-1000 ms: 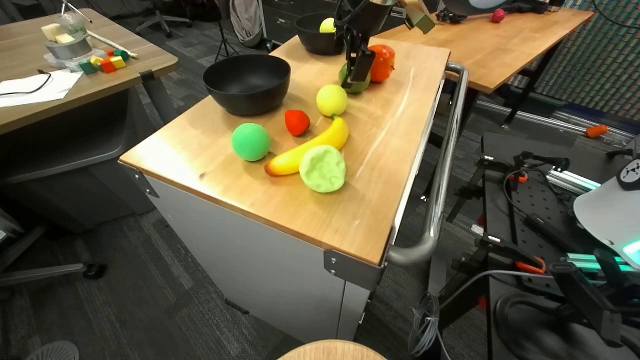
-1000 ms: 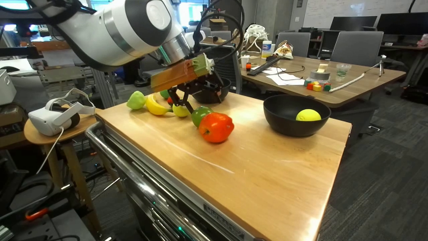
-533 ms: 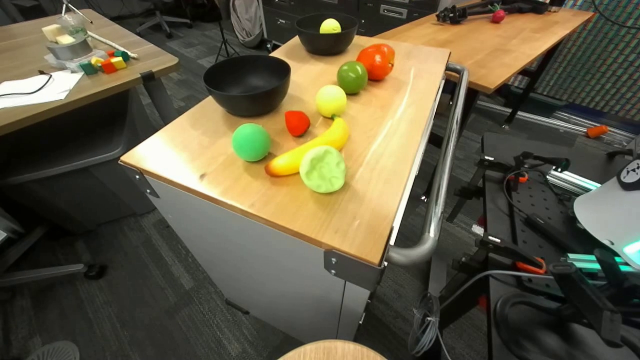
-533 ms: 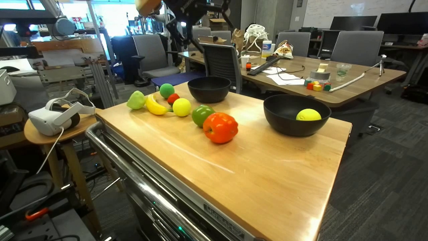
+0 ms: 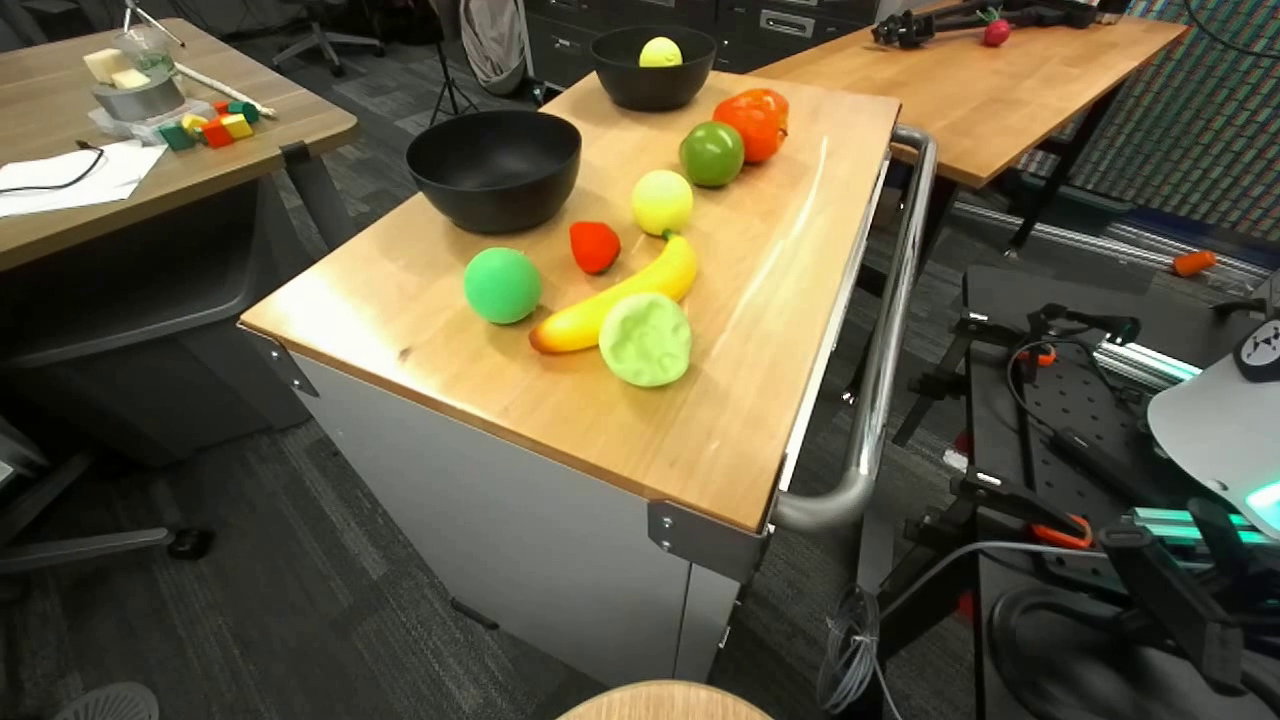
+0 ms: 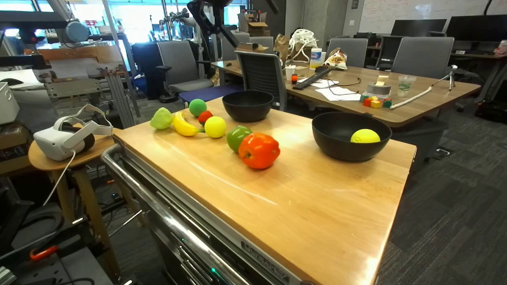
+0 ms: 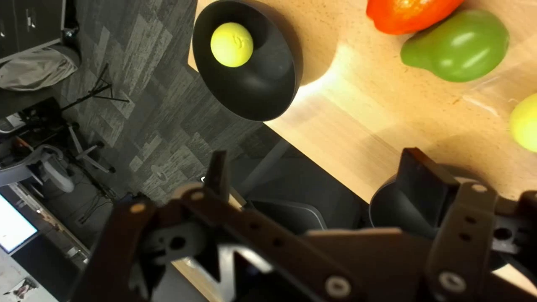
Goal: Remove the fruits and vegetables from the black bowls and place them on the countertop
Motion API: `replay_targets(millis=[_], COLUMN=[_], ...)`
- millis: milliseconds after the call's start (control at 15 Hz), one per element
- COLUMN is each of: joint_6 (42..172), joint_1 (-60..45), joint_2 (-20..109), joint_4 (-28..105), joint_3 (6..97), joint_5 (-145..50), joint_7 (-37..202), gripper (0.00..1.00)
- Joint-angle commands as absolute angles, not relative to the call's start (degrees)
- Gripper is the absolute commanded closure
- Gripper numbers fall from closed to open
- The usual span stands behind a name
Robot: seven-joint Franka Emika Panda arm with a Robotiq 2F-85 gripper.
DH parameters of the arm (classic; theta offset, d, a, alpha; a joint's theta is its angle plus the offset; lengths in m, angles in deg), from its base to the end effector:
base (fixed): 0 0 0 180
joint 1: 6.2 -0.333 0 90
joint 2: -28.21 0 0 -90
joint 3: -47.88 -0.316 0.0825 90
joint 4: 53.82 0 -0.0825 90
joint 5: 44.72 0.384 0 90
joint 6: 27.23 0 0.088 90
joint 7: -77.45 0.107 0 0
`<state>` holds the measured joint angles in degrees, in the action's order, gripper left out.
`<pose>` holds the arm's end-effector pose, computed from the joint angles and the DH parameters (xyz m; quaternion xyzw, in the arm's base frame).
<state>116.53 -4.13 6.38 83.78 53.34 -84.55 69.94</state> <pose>0.4644 -0.0595 0.5089 0.9163 0.2170 0.1973 0.2729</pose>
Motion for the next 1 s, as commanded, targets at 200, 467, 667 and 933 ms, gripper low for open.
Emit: replay_targets(millis=[200,467,667,933], joint_6=[126.2,124.9,121.2,115.7], joint_1=[-4.5,-2.8,1.0,3.4], joint_2=[22.2,34.1,41.4,48.9], joint_4=[71.6,61.3,53.9,45.0], joint_3=[59.3,60.3,57.8,57.4], joint_5=[-73.2,-57.8,-52.4,-56.4], joint_7=[52.5,35.4,28.9,31.0], gripper=[0.00,0.00,0.00,0.00])
